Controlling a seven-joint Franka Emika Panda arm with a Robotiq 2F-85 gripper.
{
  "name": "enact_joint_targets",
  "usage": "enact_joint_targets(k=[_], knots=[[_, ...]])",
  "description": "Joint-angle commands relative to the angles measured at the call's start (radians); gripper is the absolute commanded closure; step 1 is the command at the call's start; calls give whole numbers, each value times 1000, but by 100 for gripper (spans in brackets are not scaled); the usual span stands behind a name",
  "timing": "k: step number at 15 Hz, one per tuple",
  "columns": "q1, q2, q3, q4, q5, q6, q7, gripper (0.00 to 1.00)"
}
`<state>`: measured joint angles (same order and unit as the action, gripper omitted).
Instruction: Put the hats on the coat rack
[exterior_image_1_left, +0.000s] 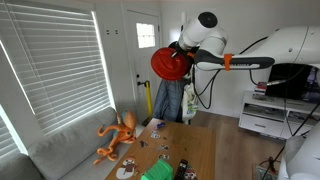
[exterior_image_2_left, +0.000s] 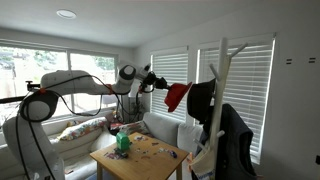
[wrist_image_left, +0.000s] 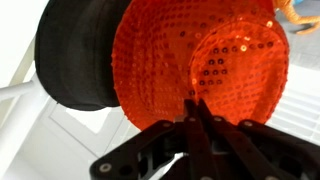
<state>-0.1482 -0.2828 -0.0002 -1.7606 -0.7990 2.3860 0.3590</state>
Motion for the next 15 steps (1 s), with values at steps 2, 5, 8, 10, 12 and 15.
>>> enact_joint_targets(k=[2,5,8,10,12,15], knots=[[-51,-45,15,-16,-145,42,164,99],[-67,-60,8,-34,-223,59,271,99],[-74,-67,-4,-53,-279,73,364,99],[-78,-70,-12,-64,-319,78,414,99],[-78,-72,-21,-75,-351,72,455,99],[-52,-39,-35,-45,-335,42,437,95]])
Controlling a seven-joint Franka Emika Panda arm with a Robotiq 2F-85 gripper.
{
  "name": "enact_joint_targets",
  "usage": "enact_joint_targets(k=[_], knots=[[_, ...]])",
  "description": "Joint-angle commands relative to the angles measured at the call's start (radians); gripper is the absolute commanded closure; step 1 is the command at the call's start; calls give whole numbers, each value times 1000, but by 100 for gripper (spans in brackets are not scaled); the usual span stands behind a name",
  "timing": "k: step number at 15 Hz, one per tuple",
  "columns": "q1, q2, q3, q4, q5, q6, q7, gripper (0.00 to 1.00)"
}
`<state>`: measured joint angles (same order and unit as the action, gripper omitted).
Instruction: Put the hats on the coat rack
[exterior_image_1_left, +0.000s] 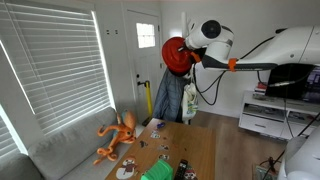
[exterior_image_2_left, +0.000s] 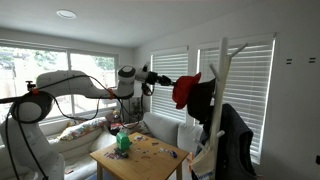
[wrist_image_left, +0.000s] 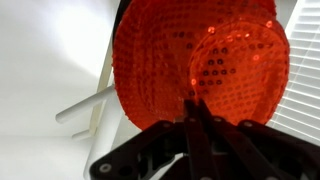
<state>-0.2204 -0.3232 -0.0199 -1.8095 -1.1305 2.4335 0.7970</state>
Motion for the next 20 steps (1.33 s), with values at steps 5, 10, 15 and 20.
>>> enact_joint_targets(k=[5,10,15,20], knots=[[21,1,-18,-6,-22,-6,25,95],[22,11,-35,-9,-17,27,52,99],[11,5,-55,-28,-37,41,50,99],[9,6,-77,-57,-46,107,72,99]])
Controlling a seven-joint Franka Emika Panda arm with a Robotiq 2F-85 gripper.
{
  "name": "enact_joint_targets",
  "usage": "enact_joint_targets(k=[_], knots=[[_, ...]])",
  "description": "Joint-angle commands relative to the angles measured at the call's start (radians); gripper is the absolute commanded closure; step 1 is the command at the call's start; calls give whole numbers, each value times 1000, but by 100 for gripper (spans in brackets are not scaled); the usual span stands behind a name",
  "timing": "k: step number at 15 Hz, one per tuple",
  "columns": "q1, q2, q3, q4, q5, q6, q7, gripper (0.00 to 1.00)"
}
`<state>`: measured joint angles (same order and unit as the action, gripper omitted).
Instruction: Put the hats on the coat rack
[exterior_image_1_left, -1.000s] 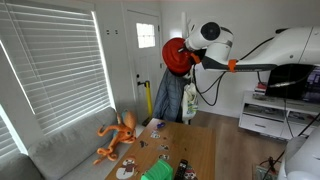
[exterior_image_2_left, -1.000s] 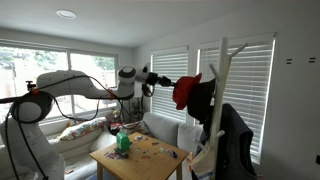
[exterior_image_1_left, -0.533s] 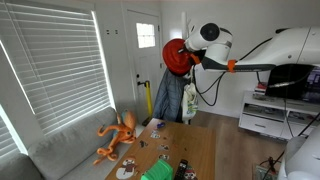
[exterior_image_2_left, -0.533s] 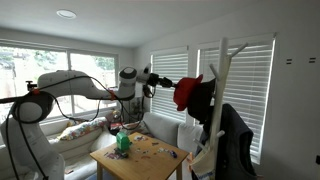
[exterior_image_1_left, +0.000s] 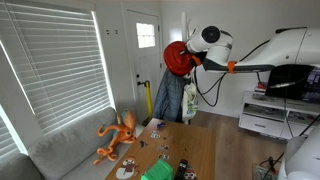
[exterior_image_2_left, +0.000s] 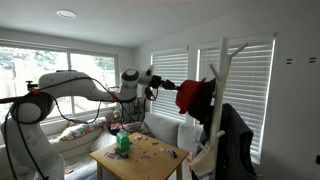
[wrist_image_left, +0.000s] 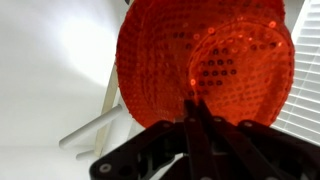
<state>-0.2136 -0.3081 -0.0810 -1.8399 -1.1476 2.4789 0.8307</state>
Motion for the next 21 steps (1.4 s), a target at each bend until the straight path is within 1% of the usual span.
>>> enact_joint_targets(k=[1,2,3,5,7,10,12,13,15,17,19,21], knots=[[0,-5,-17,-29,-37,85,49,99],[-3,-3,-18,-32,-46,107,60,99],[-10,-2,-17,-35,-52,104,67,99],[-14,-9,-19,-52,-42,68,57,99],[-11,-12,-24,-72,-31,60,36,99],[-16,-7,-25,-77,-57,60,38,99],[-22,-3,-25,-71,-92,76,69,99],[-23,-2,-23,-67,-113,78,96,99],[-30,3,-13,-57,-167,44,148,99],[-32,8,0,-54,-241,-23,221,99],[-17,15,4,-50,-297,-89,306,99],[3,20,7,-51,-322,-149,369,99]])
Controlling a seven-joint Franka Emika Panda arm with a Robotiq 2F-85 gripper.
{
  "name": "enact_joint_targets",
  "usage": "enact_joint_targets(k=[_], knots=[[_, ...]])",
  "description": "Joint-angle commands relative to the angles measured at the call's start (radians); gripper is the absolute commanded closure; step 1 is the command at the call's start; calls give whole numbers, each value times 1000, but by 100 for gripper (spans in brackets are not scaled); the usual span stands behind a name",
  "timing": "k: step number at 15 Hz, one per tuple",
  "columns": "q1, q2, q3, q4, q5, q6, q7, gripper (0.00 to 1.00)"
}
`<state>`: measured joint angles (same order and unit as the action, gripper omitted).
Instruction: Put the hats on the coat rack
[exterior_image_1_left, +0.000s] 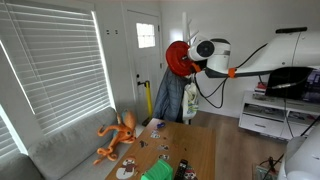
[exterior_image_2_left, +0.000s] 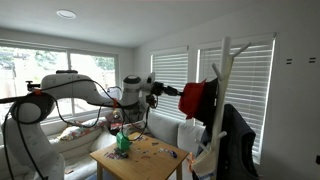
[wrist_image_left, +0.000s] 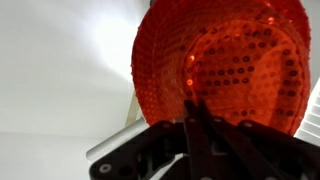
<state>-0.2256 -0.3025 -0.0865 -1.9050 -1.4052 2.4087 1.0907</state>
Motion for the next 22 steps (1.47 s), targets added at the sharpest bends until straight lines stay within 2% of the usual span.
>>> enact_joint_targets(k=[1,3,4,6,11,14,16,22], knots=[[25,18,14,12,-68,-104,124,99],[46,25,15,5,-62,-137,132,97],[55,29,15,0,-60,-145,134,70],[70,36,12,-3,-56,-158,134,63],[85,46,7,3,-51,-171,133,29],[96,45,8,13,-9,-180,117,6],[103,42,9,22,23,-187,103,0],[138,36,16,68,198,-233,71,0]])
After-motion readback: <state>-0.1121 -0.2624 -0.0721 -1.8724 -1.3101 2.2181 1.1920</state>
